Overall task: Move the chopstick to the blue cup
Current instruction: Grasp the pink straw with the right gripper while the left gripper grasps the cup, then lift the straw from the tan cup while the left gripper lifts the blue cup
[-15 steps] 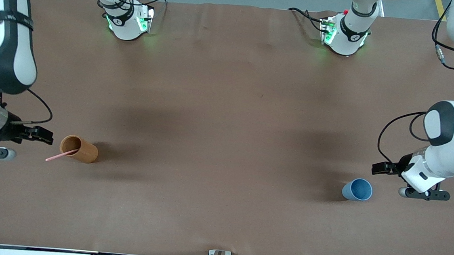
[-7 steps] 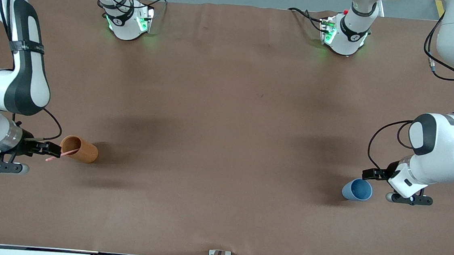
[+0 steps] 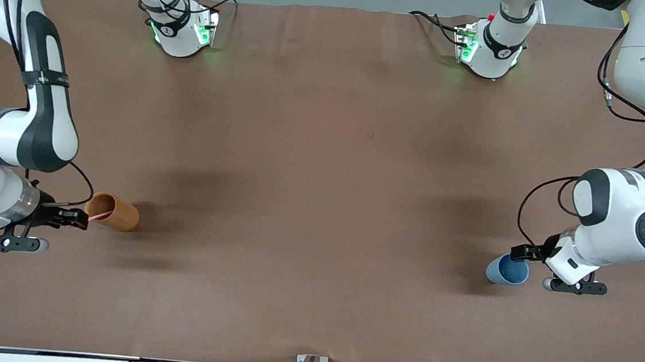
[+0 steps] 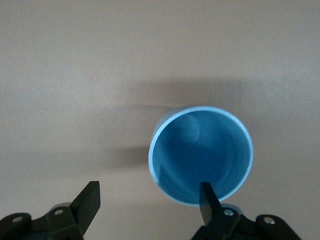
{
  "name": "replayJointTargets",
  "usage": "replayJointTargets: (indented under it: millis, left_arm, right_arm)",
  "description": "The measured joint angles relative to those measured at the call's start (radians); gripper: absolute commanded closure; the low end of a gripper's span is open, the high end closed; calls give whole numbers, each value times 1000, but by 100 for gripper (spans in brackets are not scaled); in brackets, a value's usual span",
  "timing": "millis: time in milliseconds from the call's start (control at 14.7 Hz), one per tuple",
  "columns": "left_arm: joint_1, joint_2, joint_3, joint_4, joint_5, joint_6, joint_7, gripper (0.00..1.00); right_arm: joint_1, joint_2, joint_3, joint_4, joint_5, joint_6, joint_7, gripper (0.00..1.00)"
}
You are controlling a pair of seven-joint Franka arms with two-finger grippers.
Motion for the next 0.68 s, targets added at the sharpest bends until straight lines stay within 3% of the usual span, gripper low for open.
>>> replayJointTargets:
  millis: [204, 340, 543, 679]
  left_arm:
    - [-2, 5, -1, 8, 0, 5, -1, 17]
    - [-2, 20, -1, 18, 0, 23, -1, 27]
    - [-2, 45, -1, 27, 0, 43, 0, 56]
    - [-3, 57, -1, 37, 0, 44, 0, 88]
  right_arm:
    - [0, 0, 0, 0, 1, 0, 1, 86]
    - [0, 0, 0, 0, 1, 0, 2, 95]
    - [0, 0, 0, 3, 4, 0, 4, 97]
    - [0, 0, 0, 5, 4, -2, 4, 97]
